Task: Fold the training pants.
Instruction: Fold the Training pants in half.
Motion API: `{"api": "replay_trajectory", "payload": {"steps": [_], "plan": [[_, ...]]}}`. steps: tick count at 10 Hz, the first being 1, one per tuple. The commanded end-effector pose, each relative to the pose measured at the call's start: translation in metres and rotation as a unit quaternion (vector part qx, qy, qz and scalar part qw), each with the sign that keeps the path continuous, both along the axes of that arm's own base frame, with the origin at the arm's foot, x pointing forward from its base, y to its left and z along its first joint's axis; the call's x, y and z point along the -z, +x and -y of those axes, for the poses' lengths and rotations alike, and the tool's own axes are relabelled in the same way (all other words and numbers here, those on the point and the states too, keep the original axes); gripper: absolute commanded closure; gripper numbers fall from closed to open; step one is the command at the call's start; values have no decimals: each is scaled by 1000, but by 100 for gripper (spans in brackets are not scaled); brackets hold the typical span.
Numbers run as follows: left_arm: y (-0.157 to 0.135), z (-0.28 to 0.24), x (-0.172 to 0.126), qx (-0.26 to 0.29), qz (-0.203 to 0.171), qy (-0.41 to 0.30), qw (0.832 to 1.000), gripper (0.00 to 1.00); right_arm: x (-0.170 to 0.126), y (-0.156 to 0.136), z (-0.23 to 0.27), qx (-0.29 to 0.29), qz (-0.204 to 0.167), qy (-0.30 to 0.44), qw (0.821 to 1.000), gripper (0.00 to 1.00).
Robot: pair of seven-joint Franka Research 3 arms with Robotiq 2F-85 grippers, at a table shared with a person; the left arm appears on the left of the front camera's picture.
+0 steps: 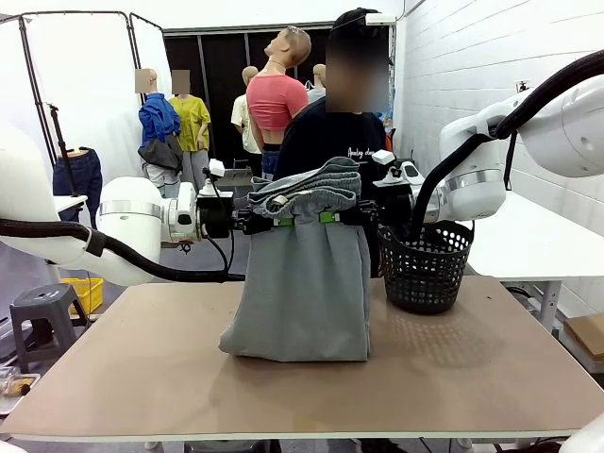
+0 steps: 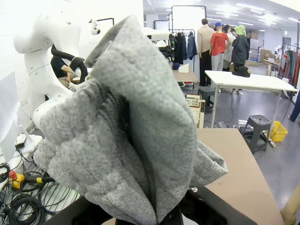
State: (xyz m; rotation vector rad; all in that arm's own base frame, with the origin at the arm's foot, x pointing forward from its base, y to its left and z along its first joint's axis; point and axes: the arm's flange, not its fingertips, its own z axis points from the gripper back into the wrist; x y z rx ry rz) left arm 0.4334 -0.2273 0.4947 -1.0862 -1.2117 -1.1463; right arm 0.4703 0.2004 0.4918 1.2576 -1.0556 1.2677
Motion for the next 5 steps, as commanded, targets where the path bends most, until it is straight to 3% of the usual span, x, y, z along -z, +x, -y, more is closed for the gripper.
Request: {"api": "replay_trajectory", "payload": {"steps": [1,5], "plan": [[-1,1,-3,2,9,4,1000,100,0,-2,0,-2,3,3,1000,100],[-1,1,-3,2,9,4,1000,100,0,-2,0,-2,3,3,1000,100]]}}
